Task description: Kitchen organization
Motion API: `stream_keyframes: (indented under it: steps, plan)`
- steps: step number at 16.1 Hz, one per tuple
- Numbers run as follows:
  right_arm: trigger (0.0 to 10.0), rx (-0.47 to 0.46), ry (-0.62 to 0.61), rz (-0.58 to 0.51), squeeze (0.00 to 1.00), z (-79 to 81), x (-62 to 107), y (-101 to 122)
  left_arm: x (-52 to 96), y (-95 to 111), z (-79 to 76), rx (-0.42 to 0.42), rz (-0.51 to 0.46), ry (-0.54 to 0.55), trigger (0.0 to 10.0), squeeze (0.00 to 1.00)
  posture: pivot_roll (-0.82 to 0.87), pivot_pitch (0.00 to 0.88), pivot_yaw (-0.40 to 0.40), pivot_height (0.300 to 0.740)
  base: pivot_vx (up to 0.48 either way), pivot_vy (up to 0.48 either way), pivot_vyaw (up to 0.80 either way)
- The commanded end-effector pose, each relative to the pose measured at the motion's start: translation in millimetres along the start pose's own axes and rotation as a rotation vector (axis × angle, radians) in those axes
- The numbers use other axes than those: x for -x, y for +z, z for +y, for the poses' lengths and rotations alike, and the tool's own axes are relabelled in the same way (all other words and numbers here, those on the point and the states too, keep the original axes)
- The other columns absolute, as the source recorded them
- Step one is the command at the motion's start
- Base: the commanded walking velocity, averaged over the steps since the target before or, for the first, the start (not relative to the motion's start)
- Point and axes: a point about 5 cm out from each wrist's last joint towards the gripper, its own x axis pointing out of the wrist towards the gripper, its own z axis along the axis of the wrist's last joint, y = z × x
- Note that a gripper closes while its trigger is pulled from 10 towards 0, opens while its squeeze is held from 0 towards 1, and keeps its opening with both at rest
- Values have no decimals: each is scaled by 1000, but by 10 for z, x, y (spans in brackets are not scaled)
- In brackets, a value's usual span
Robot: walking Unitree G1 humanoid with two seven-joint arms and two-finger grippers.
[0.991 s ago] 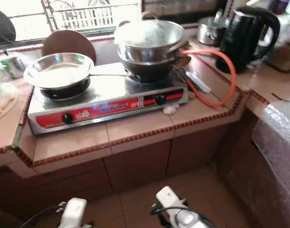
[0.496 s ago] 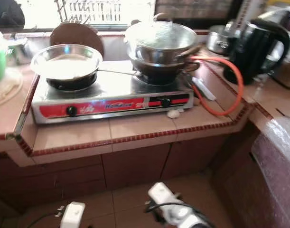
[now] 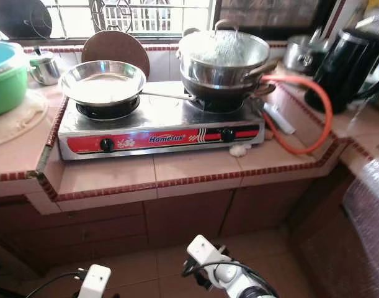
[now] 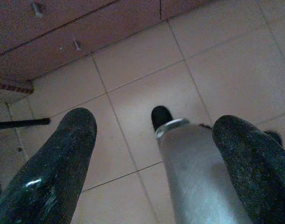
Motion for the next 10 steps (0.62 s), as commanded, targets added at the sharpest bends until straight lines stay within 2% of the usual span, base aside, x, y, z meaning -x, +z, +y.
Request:
stream_keyframes:
  steps: [1,3,4,5,6,8,10]
  plan:
    - [10000,-38,-15,-1,0,-16,5,-15,-10,39,9,-44,0,-15,10000,0,30,0,-19,740,0,0,0]
    - [10000,-62,-30,14,0,6,16,-100,-13,46,28,-84,12,-26,10000,0,4,0,1,740,0,0,0]
    - [10000,-167,-72,36,0,-27,34,-186,-14,49,10,-110,12,-45,10000,0,-19,0,15,740,0,0,0]
    - [10000,-237,-93,48,0,-36,43,-233,-12,41,15,-98,14,-49,10000,0,-32,0,22,740,0,0,0]
    - [10000,-267,-100,53,0,-40,47,-251,-12,40,18,-83,16,-46,10000,0,-38,0,25,740,0,0,0]
    - [10000,-406,-133,71,0,-85,69,-328,-12,35,47,-65,26,-49,10000,0,-83,0,46,740,0,0,0]
    - [10000,-459,-153,81,0,-120,91,-389,-17,51,55,-94,34,-59,10000,0,-108,0,57,740,0,0,0]
